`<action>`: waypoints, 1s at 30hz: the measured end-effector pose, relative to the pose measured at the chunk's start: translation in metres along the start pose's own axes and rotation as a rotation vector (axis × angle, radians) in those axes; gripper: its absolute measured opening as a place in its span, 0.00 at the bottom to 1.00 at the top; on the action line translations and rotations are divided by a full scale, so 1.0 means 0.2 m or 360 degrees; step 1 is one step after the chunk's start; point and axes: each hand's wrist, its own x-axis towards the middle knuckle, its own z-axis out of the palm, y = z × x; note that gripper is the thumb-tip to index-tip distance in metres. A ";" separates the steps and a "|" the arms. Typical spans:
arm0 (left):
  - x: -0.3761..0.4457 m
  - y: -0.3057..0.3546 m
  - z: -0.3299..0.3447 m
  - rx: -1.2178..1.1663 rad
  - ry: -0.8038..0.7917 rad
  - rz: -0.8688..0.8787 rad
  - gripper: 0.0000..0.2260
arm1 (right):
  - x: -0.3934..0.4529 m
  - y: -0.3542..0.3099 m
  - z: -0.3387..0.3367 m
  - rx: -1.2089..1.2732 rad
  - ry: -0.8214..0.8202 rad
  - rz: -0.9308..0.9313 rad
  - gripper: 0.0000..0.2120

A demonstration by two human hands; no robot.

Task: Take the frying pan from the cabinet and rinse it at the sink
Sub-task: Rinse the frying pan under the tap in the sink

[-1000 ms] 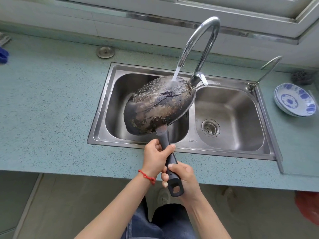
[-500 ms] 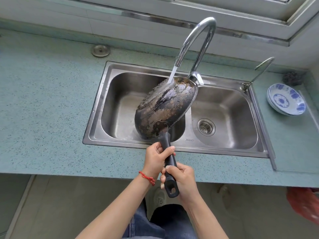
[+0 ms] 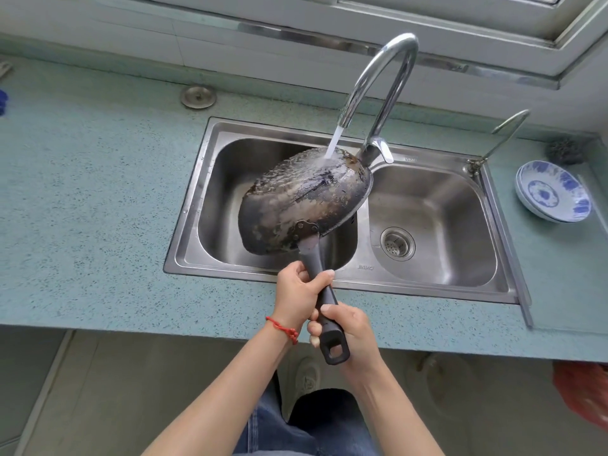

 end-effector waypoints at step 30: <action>-0.01 -0.02 0.03 -0.0361 -0.0080 -0.0214 0.05 | -0.02 -0.05 0.00 -0.0366 0.0120 -0.0073 0.15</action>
